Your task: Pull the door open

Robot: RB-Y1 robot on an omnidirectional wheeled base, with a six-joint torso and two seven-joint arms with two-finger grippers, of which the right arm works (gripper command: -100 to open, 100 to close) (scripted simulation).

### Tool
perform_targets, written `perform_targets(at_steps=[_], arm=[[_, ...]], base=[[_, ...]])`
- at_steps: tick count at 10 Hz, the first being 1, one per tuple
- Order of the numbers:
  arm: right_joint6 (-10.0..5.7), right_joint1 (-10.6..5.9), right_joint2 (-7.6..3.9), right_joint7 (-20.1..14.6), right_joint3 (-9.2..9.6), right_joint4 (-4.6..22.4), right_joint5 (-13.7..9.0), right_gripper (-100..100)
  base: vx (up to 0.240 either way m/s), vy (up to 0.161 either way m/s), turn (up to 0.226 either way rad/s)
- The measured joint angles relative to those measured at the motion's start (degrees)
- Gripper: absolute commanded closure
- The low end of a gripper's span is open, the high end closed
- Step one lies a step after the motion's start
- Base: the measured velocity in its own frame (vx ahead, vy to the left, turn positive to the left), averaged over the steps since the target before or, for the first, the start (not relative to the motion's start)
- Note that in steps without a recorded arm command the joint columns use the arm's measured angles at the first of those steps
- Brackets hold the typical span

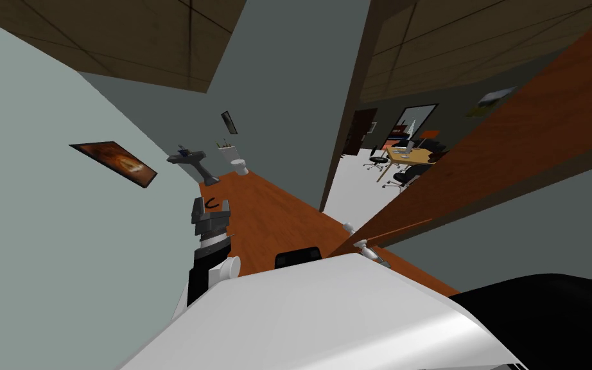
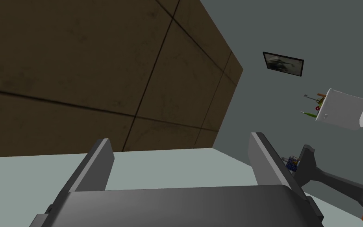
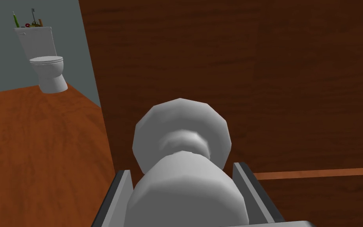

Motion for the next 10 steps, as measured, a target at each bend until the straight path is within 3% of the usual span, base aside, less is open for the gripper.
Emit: perform_targets(at_steps=[1,2,5,9,10], arm=[[-0.60,-0.34,0.22,-0.2,0.28,0.6,0.3,100],[0.11,0.51,-0.26,0.2,0.31,-1.3,0.3,100],[-0.05,0.64,-0.64,0.8,1.25,-3.1,1.3,100],[1.65,1.88,-0.79,0.6,1.30,-4.0,0.9,100],[1.62,1.71,-0.50,0.4,1.25,-3.1,0.7,100]], base=[[-0.047,-0.017,-0.009],[-0.126,-0.076,0.034],[-0.138,-0.061,0.035],[0.046,0.000,0.232],[0.040,0.008,0.275]])
